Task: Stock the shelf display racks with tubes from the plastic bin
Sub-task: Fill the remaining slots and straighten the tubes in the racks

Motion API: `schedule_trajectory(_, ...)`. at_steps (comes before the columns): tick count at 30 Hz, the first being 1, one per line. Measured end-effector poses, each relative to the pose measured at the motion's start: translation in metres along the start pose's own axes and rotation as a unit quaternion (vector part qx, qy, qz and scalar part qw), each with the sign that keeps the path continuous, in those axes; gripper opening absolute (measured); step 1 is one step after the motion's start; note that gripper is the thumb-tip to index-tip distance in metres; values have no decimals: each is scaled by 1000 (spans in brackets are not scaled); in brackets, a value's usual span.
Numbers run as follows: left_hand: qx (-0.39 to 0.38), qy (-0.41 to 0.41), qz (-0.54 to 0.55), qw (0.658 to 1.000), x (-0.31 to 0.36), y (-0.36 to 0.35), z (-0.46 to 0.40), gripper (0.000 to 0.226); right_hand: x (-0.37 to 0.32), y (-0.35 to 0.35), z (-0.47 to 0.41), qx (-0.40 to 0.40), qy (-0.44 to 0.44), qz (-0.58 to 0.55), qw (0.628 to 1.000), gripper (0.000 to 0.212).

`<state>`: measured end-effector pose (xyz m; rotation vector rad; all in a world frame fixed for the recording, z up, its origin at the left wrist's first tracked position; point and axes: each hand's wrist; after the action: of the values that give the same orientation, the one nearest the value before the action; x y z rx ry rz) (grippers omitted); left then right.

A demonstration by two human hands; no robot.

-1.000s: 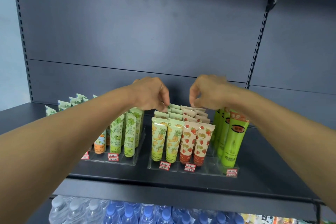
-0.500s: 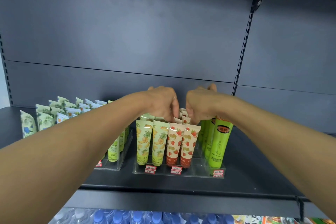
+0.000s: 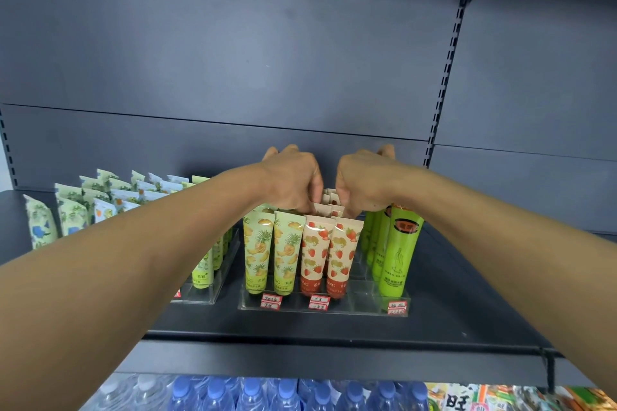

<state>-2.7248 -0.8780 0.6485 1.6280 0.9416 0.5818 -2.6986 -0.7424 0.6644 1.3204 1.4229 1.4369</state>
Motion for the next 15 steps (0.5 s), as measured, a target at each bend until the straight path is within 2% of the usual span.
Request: schedule_trajectory(15, -5, 10, -2, 1000, 1, -1, 0, 7, 0, 2, 3, -8, -9, -4, 1000, 23)
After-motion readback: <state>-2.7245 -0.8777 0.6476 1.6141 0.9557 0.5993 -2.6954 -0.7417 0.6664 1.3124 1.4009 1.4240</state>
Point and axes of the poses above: each hand's wrist, its own z-axis away from the middle knuckle, its own y-axis out of the back of the hand, x = y × z, and after that the axes turned 7 degrees about -z, right-handed
